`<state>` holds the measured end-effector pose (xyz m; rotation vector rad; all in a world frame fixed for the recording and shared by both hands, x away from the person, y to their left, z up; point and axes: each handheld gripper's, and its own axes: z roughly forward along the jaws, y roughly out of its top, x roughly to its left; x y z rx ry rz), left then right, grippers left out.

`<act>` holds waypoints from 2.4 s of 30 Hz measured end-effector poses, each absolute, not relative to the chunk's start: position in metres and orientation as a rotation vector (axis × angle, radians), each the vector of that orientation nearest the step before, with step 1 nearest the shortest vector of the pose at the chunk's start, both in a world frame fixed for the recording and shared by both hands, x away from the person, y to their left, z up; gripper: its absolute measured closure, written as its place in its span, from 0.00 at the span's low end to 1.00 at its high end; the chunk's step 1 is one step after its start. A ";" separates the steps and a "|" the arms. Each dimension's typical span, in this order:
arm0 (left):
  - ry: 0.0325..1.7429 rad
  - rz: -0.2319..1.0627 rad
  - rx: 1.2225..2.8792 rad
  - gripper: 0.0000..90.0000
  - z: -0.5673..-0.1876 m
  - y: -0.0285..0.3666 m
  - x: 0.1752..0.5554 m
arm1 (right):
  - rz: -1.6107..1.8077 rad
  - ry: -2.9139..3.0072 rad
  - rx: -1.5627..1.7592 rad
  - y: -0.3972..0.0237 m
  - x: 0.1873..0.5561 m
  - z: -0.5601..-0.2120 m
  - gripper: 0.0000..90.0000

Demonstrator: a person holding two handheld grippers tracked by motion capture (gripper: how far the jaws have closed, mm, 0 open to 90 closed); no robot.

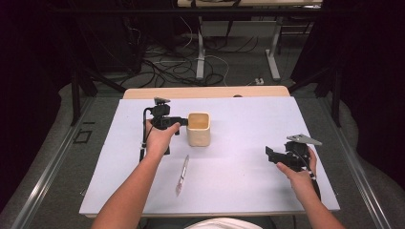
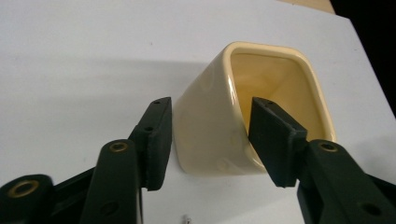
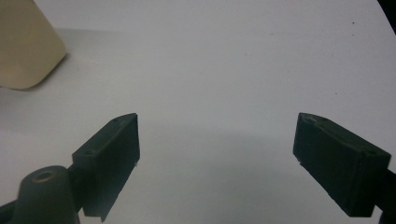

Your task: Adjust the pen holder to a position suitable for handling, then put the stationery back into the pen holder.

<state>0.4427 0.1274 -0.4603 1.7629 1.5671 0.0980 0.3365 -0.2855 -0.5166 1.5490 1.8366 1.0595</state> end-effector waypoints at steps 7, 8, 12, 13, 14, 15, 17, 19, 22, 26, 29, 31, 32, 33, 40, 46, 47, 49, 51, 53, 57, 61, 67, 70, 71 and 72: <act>1.503 0.138 1.759 0.46 -0.460 0.139 0.434 | 1.060 1.827 1.554 -0.286 0.336 -0.516 0.16; 1.495 0.135 1.755 0.46 -0.461 0.140 0.433 | 1.060 1.827 1.554 -0.286 0.336 -0.516 0.16; 1.459 0.137 1.772 0.42 -0.461 0.145 0.429 | 1.058 1.834 1.547 -0.286 0.337 -0.517 0.16; 1.451 0.146 1.769 0.42 -0.461 0.146 0.428 | 1.058 1.834 1.547 -0.286 0.337 -0.517 0.16; 1.443 0.154 1.773 0.41 -0.461 0.147 0.427 | 1.059 1.834 1.547 -0.286 0.337 -0.517 0.16; 1.428 0.146 1.780 0.38 -0.461 0.148 0.426 | 1.059 1.834 1.547 -0.286 0.336 -0.516 0.16; 1.413 0.153 1.782 0.38 -0.461 0.150 0.424 | 1.061 1.833 1.545 -0.286 0.336 -0.516 0.16; 1.397 0.147 1.789 0.35 -0.461 0.153 0.422 | 1.061 1.832 1.543 -0.286 0.336 -0.516 0.16; 1.378 0.147 1.789 0.33 -0.462 0.155 0.418 | 1.053 1.827 1.549 -0.286 0.335 -0.516 0.16; 1.356 0.173 1.807 0.32 -0.466 0.158 0.414 | 1.056 1.830 1.545 -0.286 0.335 -0.516 0.16; 1.342 0.183 1.820 0.32 -0.469 0.163 0.412 | 1.054 1.829 1.543 -0.286 0.335 -0.516 0.16; 1.347 0.195 1.820 0.32 -0.472 0.165 0.410 | 1.053 1.831 1.543 -0.286 0.335 -0.516 0.16; 1.342 0.205 1.821 0.32 -0.473 0.165 0.409 | 1.053 1.829 1.547 -0.286 0.335 -0.516 0.16; 1.336 0.202 1.833 0.32 -0.474 0.166 0.408 | 1.053 1.829 1.547 -0.286 0.335 -0.516 0.16; 1.345 0.153 1.849 0.29 -0.479 0.169 0.401 | 1.059 1.833 1.542 -0.285 0.334 -0.515 0.16; 1.328 0.130 1.863 0.29 -0.482 0.168 0.398 | 1.067 1.825 1.538 -0.287 0.334 -0.514 0.16; 1.321 0.123 1.879 0.29 -0.482 0.168 0.398 | 1.067 1.825 1.541 -0.287 0.334 -0.514 0.16; 1.325 0.123 1.878 0.29 -0.484 0.168 0.397 | 1.063 1.827 1.538 -0.288 0.334 -0.514 0.16; 1.331 0.117 1.873 0.30 -0.487 0.167 0.396 | 1.065 1.828 1.535 -0.288 0.334 -0.514 0.16; 1.331 0.103 1.895 0.30 -0.489 0.167 0.396 | 1.067 1.828 1.538 -0.288 0.334 -0.514 0.16; 1.340 0.092 1.905 0.32 -0.494 0.164 0.396 | 1.066 1.826 1.535 -0.288 0.334 -0.514 0.16; 1.337 0.069 1.927 0.33 -0.497 0.161 0.395 | 1.065 1.828 1.531 -0.288 0.334 -0.513 0.16; 1.351 0.028 1.947 0.37 -0.501 0.155 0.395 | 1.066 1.823 1.540 -0.287 0.334 -0.514 0.16; 1.371 -0.002 1.945 0.40 -0.505 0.152 0.395 | 1.069 1.828 1.536 -0.287 0.335 -0.514 0.16; 1.388 -0.014 1.954 0.40 -0.506 0.151 0.395 | 1.069 1.828 1.536 -0.287 0.335 -0.514 0.16; 1.406 -0.010 1.943 0.41 -0.508 0.150 0.394 | 1.069 1.826 1.540 -0.287 0.334 -0.513 0.16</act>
